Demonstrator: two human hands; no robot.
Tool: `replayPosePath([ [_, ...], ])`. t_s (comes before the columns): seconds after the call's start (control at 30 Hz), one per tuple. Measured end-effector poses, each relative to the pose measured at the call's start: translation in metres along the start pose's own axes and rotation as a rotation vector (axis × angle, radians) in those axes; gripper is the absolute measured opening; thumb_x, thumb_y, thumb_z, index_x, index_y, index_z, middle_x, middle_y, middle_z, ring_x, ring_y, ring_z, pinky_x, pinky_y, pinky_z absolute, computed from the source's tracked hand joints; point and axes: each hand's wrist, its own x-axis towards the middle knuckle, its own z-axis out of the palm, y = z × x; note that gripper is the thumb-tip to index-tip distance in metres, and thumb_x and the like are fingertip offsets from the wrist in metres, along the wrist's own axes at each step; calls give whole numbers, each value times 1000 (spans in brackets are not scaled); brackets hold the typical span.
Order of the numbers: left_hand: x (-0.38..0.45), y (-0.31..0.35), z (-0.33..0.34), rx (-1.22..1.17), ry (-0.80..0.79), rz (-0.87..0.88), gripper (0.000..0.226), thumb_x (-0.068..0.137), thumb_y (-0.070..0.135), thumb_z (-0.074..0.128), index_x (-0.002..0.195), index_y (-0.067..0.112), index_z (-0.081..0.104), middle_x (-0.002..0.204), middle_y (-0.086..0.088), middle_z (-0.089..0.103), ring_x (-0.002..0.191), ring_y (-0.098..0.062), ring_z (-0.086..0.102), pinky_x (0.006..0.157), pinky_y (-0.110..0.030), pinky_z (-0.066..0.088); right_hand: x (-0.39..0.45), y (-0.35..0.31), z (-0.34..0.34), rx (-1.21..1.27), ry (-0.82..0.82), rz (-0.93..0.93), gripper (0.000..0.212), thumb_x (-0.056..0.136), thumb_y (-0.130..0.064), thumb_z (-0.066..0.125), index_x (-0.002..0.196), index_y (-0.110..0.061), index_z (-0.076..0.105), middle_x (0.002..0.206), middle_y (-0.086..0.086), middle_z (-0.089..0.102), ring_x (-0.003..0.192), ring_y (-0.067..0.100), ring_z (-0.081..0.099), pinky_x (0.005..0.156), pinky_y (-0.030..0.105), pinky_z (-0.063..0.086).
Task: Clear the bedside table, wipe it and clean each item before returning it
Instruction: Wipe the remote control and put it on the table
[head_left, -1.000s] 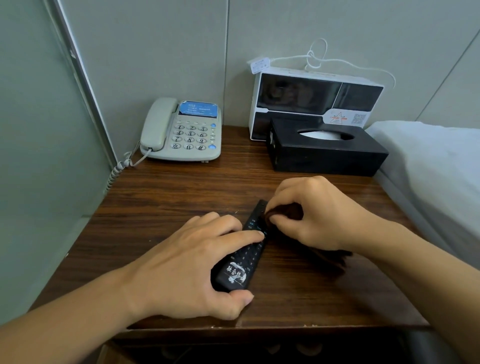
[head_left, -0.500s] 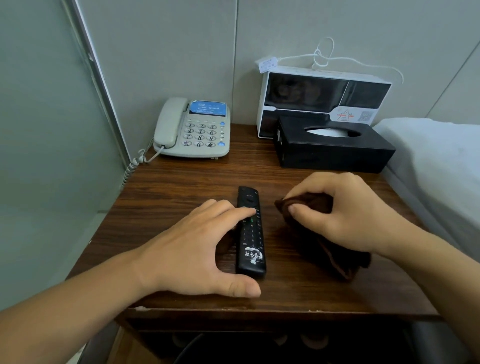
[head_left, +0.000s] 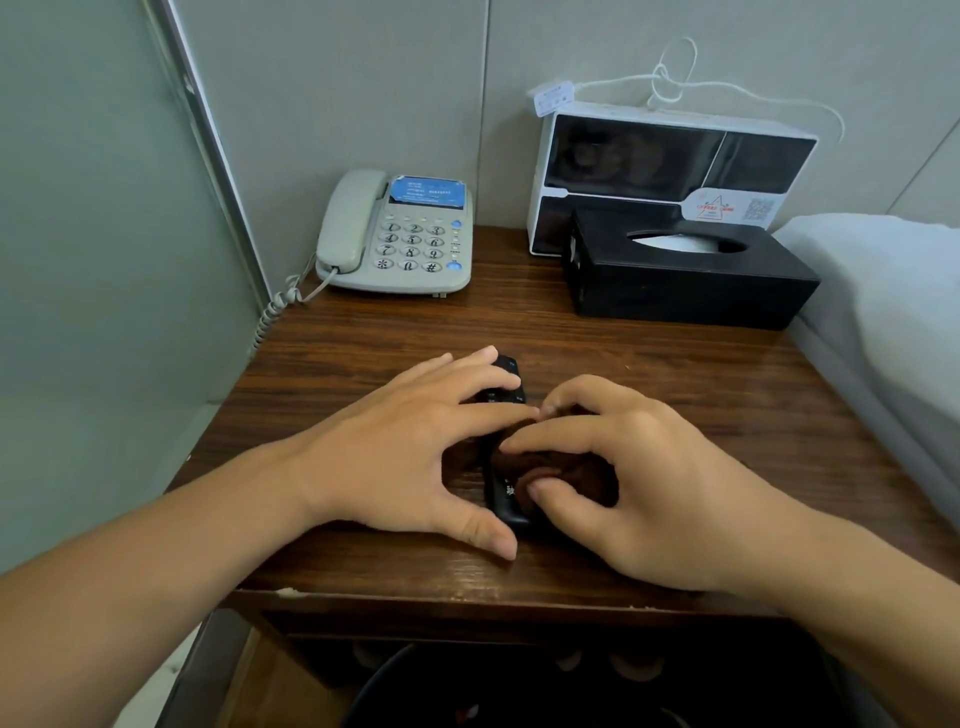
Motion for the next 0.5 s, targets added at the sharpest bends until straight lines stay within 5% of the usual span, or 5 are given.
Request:
replayPosePath([
  [0.13, -4, 8, 2, -81, 31, -134, 110, 60, 96, 61, 155, 49, 34, 166, 30, 10, 152, 10, -12, 127, -42, 20, -2, -9, -6, -12, -28, -6, 30, 90, -44, 63, 118, -42, 75, 111, -24, 59, 103, -1, 59, 85, 16, 50],
  [0.33, -8, 13, 9, -211, 47, -161, 105, 64, 85, 71, 155, 52, 33, 168, 31, 5, 149, 15, -17, 127, -42, 18, 0, -14, -8, 4, -10, -37, 13, 90, -31, 71, 98, -35, 81, 97, -19, 67, 95, 3, 65, 81, 21, 51],
  [0.5, -8, 13, 9, -244, 54, -165, 101, 66, 77, 77, 155, 49, 36, 168, 29, 7, 148, 16, -16, 126, -36, 15, 6, -13, -12, -101, -76, -31, 17, 91, -36, 68, 104, -37, 80, 101, -20, 65, 96, 1, 61, 83, 15, 45],
])
